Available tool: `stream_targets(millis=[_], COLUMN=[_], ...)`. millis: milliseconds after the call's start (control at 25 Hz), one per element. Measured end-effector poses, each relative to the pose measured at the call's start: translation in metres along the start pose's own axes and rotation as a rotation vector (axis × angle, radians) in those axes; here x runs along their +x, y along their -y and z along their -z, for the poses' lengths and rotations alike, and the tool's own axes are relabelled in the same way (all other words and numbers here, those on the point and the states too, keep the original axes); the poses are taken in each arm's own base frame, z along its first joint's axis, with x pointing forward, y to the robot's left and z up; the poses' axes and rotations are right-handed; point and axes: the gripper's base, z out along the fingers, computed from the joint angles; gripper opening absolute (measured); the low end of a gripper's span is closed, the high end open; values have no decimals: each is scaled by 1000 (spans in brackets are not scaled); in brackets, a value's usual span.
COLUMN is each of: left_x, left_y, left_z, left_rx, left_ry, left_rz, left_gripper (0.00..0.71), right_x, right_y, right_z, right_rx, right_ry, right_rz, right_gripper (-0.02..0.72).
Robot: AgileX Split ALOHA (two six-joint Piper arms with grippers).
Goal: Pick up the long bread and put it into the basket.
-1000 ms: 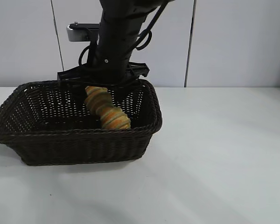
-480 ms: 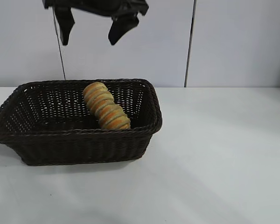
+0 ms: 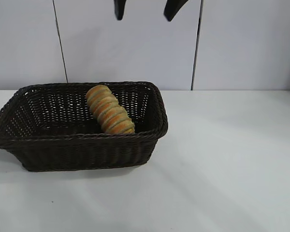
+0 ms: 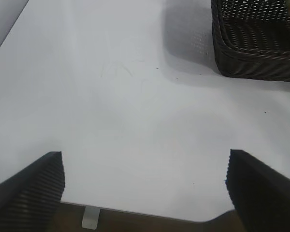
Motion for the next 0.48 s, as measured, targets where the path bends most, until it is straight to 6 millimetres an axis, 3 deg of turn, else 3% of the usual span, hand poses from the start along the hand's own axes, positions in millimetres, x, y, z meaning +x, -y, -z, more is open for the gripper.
stream_targets(millis=[120, 240, 480], left_x=[0, 0, 0], left_y=[0, 0, 0], left_z=[0, 0, 0], left_rx=[0, 0, 0], left_ry=[0, 0, 0], left_rz=[0, 0, 0], left_gripper=[657, 657, 657], right_x=[23, 39, 51], right_y=[51, 85, 114], right_z=[3, 10, 21], right_rx=[92, 144, 171], right_ry=[-41, -55, -50], right_rz=[-116, -186, -236], right_gripper=[622, 622, 622])
